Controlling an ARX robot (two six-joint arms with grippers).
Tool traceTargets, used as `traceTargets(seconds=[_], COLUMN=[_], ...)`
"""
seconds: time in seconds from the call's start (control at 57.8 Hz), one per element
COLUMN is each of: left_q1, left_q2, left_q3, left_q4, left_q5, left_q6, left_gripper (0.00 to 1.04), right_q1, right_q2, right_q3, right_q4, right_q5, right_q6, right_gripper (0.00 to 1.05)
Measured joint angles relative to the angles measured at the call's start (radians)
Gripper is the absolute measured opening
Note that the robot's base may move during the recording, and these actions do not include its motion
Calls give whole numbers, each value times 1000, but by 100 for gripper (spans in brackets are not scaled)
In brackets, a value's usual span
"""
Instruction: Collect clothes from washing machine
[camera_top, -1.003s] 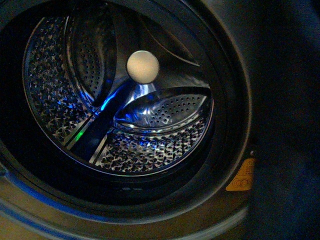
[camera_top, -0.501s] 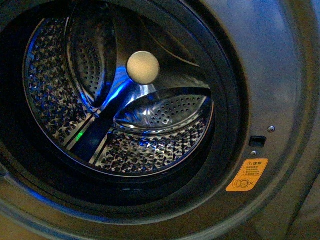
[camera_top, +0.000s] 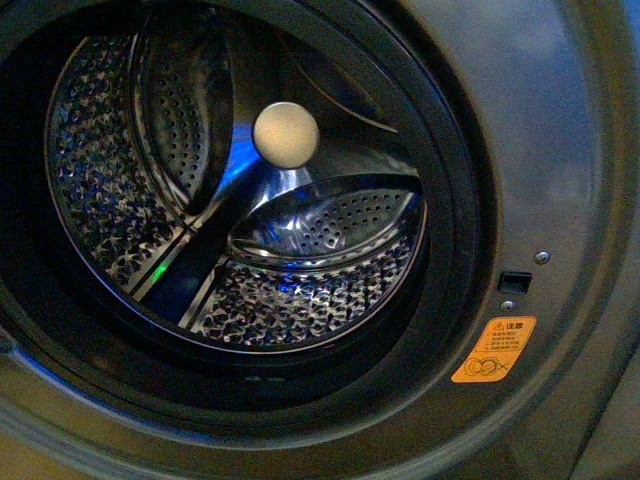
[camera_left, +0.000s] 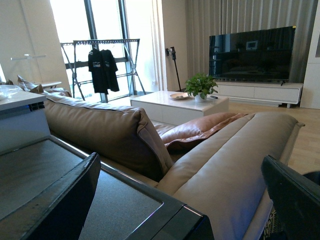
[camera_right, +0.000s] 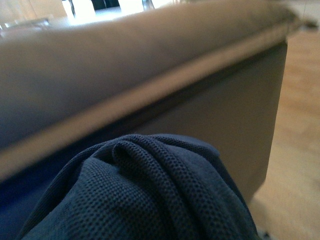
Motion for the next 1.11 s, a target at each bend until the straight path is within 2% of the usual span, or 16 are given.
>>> traceTargets(seconds=[0.052, 0.086, 0.173, 0.259, 0.449, 0.588, 0.743, 0.83, 0.968, 1.02, 1.106], left_q1=[0, 0, 0, 0, 0, 0, 0, 0, 0, 0, 0], left_q2=[0, 0, 0, 0, -1, -1, -1, -1, -1, -1, -1], left_q3=[0, 0, 0, 0, 0, 0, 0, 0, 0, 0, 0], left_q4=[0, 0, 0, 0, 0, 0, 0, 0, 0, 0, 0], left_q5=[0, 0, 0, 0, 0, 0, 0, 0, 0, 0, 0], left_q6=[0, 0, 0, 0, 0, 0, 0, 0, 0, 0, 0], left_gripper=[98, 98, 98, 98, 98, 98, 98, 98, 98, 98, 98], right_q1=[-3, -4, -2, 3, 11, 11, 25, 64, 194, 275, 420], right_q2=[26, 44, 108, 131, 106, 43, -175, -309, -490, -557, -651], right_q3=[-37, -65, -169, -239, -274, -264, -274, -276, -286, -300, -342], right_q4=[-34, -67, -159, -193, -230, -217, -88, -17, 174, 236, 233], right_q5=[-13, -30, -49, -62, -107, -138, -282, -306, -234, -165, -47], right_q6=[-36, -67, -170, -210, -219, -174, -23, 72, 257, 317, 347], right_gripper=[5, 10, 30, 44, 76, 99, 97, 97, 97, 97, 97])
